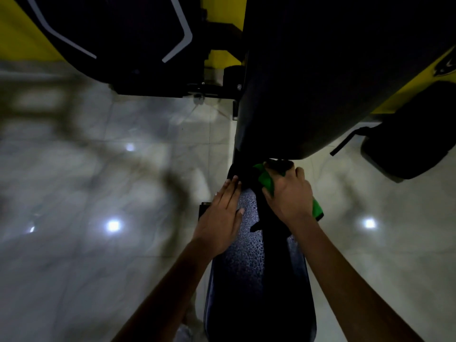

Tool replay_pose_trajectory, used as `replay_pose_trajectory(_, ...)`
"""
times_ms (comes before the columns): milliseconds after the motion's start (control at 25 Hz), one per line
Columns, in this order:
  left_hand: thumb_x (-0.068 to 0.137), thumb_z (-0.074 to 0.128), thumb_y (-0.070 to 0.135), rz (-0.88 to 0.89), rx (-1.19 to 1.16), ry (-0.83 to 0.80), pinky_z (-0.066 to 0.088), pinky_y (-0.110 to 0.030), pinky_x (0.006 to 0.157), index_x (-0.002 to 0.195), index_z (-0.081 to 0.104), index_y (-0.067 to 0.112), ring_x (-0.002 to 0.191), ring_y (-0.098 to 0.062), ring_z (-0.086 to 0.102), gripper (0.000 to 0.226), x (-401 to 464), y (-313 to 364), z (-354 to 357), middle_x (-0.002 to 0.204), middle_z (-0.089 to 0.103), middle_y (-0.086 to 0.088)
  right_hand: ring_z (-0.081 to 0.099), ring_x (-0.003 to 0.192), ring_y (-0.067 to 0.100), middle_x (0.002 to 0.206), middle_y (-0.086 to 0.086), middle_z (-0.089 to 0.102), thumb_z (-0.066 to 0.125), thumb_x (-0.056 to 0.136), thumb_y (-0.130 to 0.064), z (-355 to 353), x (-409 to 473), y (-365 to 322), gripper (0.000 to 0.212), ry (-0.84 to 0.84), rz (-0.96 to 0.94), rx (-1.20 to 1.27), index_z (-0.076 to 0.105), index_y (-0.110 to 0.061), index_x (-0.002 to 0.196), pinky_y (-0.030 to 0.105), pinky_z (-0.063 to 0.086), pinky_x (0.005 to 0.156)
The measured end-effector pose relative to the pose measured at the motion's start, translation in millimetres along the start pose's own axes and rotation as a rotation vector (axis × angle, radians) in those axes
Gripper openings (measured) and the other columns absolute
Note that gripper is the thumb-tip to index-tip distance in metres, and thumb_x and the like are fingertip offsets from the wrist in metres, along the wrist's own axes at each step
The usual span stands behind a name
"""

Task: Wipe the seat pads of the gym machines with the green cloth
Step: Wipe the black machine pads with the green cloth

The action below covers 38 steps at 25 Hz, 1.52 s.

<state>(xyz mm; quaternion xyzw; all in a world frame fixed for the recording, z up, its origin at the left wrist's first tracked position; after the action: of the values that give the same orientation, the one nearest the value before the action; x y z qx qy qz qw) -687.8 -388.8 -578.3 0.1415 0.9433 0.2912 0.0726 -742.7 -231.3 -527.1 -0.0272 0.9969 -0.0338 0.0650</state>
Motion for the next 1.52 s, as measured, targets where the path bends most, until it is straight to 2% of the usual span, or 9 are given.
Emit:
replay_pose_trajectory(320,0.096,0.018,0.04,0.017,-0.009,0.014,0.001,-0.019,0.116,0.151,0.011,0.011,0.146,-0.009,0.0,0.063,-1,-2,-1,0.158,0.002,0.001,0.054,0.094,0.035,0.117,0.02,0.052,0.08,0.068,-0.03,13,-73,13,0.068,0.028,-0.032,0.1,0.055,-0.017,0.13,0.04,0.052,0.069)
replay_pose_trajectory(520,0.1,0.035,0.033,-0.02,-0.114,0.069,0.004,-0.012,0.115,0.15,0.021,0.008,0.146,-0.009,0.009,0.058,-12,-3,4,0.158,0.012,0.0,0.045,0.107,0.036,0.122,0.021,0.049,0.057,0.088,-0.034,4,5,-3,0.059,0.036,-0.054,-0.035,0.038,-0.021,0.142,0.043,0.045,0.083)
replay_pose_trajectory(800,0.096,0.034,0.043,-0.009,-0.218,0.021,0.012,-0.002,0.107,0.151,0.018,0.012,0.143,0.002,0.01,0.065,-46,-14,0,0.16,0.008,0.007,0.06,0.095,0.035,0.121,0.017,0.058,0.084,0.057,-0.038,11,-41,6,0.071,0.057,-0.541,-0.106,0.062,-0.027,0.123,0.043,0.053,0.07)
replay_pose_trajectory(1000,0.097,0.037,0.036,0.011,-0.287,0.109,0.022,-0.005,0.106,0.145,0.036,0.008,0.136,0.012,0.022,0.055,-42,-22,-9,0.154,0.027,0.002,0.062,0.09,0.04,0.116,0.021,0.061,0.082,0.06,-0.04,7,19,-19,0.065,0.094,-0.336,-0.171,0.063,-0.029,0.121,0.045,0.053,0.073)
replay_pose_trajectory(1120,0.099,0.032,0.027,-0.034,-0.308,0.131,0.029,-0.023,0.112,0.143,0.039,0.011,0.136,-0.003,0.031,0.047,-20,-35,-26,0.151,0.034,-0.002,0.057,0.101,0.036,0.126,0.017,0.055,0.08,0.063,-0.039,18,-19,-21,0.067,0.065,-0.491,-0.123,0.058,-0.03,0.126,0.047,0.049,0.077)
replay_pose_trajectory(1240,0.098,0.035,0.016,0.091,-0.169,-0.003,0.042,-0.038,0.105,0.146,0.034,0.018,0.131,-0.017,0.044,0.048,20,-51,-53,0.153,0.032,-0.001,0.058,0.1,0.031,0.124,0.013,0.057,0.081,0.058,-0.043,15,-46,-13,0.069,0.041,-0.676,-0.134,0.06,-0.033,0.123,0.042,0.051,0.074)
replay_pose_trajectory(1360,0.093,0.047,-0.004,0.349,0.066,-0.175,0.055,-0.045,0.086,0.147,0.031,0.021,0.126,-0.025,0.051,0.062,61,-63,-68,0.154,0.028,0.003,0.059,0.096,0.031,0.117,0.013,0.06,0.083,0.057,-0.042,14,-29,-20,0.067,0.077,-0.468,-0.087,0.063,-0.033,0.12,0.041,0.051,0.071)
replay_pose_trajectory(1440,0.091,0.05,-0.004,0.493,0.157,-0.191,0.056,-0.044,0.083,0.147,0.033,0.018,0.131,-0.024,0.046,0.062,77,-62,-65,0.153,0.031,0.0,0.056,0.095,0.031,0.118,0.014,0.058,0.083,0.055,-0.041,19,-46,-27,0.069,0.092,-0.489,-0.07,0.062,-0.032,0.12,0.04,0.049,0.071)
replay_pose_trajectory(1520,0.095,0.044,0.009,0.582,0.175,-0.194,0.054,-0.043,0.091,0.145,0.039,0.014,0.135,-0.024,0.041,0.05,83,-55,-56,0.151,0.035,-0.005,0.053,0.097,0.028,0.122,0.011,0.055,0.078,0.055,-0.04,27,-82,-29,0.069,0.038,-0.679,-0.08,0.059,-0.035,0.121,0.038,0.046,0.074)
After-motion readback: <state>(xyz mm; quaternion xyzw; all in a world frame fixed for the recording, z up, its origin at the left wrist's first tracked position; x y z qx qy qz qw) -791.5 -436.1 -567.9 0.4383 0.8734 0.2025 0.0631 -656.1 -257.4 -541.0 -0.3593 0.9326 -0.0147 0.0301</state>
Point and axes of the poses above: each hand's wrist, its own x-axis towards the middle knuckle, its own z-axis out of the palm, y = z × x, the point moved 1 cm from there along x, towards the middle knuckle
